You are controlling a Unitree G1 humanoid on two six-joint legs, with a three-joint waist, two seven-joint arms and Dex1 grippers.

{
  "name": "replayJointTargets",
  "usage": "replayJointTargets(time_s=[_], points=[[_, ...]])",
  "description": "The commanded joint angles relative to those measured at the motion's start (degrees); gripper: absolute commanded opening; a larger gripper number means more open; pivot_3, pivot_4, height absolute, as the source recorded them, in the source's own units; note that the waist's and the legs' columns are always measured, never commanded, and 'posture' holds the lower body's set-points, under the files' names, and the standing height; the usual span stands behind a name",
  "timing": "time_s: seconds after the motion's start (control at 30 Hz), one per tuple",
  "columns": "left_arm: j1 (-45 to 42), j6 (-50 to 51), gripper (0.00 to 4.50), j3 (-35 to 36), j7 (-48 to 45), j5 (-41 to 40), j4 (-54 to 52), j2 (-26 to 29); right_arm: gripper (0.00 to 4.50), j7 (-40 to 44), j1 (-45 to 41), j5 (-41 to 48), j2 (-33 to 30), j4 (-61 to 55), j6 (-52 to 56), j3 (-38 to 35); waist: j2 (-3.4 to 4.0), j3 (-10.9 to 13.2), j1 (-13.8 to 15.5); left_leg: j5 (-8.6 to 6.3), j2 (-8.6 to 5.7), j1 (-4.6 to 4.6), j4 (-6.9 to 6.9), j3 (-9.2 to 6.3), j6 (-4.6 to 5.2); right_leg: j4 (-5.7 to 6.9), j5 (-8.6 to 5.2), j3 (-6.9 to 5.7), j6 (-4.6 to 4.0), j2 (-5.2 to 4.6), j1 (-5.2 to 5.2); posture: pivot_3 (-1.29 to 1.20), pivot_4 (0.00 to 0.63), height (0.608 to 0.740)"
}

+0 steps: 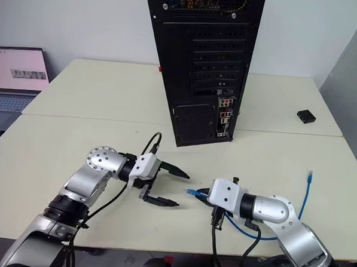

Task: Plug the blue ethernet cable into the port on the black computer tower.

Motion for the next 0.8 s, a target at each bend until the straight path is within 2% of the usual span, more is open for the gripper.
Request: replayJointTargets(time_s=[0.03,0.27,0.33,0.37,0.47,0.73,0.8], points=[[-1.48,0.41,2.96,-0.22,0.31,0.12,-1.50,-0.57,0.07,0.51,-0.86,-0.77,0.25,-0.74,-0.92,0.37,0.00,0.00,0.00,0.00,0.00,0.00,0.00,0.00,0.00,0.00,0.00,0.00,0.00,0.00,0.00,0.00,0.150,0.740],[-1.80,-2.12,1.68,-1.21,0.24,2.20,-0.27,-1.27,0.07,0.49,-1.45,-2.20,0.78,-0.08,-0.65,1.57,0.00,0.00,-0.01,0.00,0.00,0.00,0.00,0.00,0.00,0.00,0.00,0.00,0.00,0.00,0.00,0.00,0.150,0.740],[-1.68,-2.76,1.26,-1.54,0.24,2.78,-0.19,-1.33,0.07,0.48,-1.49,-2.30,0.88,-0.09,-0.60,1.69,0.00,0.00,0.01,0.00,0.00,0.00,0.00,0.00,0.00,0.00,0.00,0.00,0.00,0.00,0.00,0.00,0.150,0.740],[-1.58,-2.84,0.91,-1.69,0.24,2.98,-0.23,-1.32,0.07,0.48,-1.52,-2.30,0.92,-0.10,-0.59,1.75,0.00,0.00,0.01,0.00,0.00,0.00,0.01,0.00,0.00,0.00,0.00,0.00,0.00,0.00,0.00,0.00,0.150,0.740],[-1.29,-3.47,0.35,-2.30,0.59,3.96,-0.23,-1.02,0.07,0.48,-1.60,-2.37,1.09,-0.08,-0.59,1.87,0.00,0.00,0.01,0.00,0.00,0.00,0.01,0.00,0.00,0.00,0.00,0.00,0.00,0.00,0.00,0.00,0.150,0.740],[-1.17,-3.27,0.28,-2.23,1.75,4.48,-0.58,-1.24,0.07,0.15,-1.95,-2.34,1.73,0.14,-0.13,1.69,0.00,0.00,0.01,0.00,0.00,0.00,0.01,0.00,0.00,0.01,0.00,0.00,0.00,0.00,0.00,0.00,0.150,0.740],[-1.14,-3.19,0.28,-2.17,1.85,4.44,-0.71,-1.13,0.77,0.04,-2.11,-2.43,1.62,0.16,-0.06,1.34,0.00,0.00,0.01,0.00,0.00,0.00,0.01,0.00,0.00,0.01,0.00,0.00,0.00,0.00,0.00,0.00,0.150,0.740]])
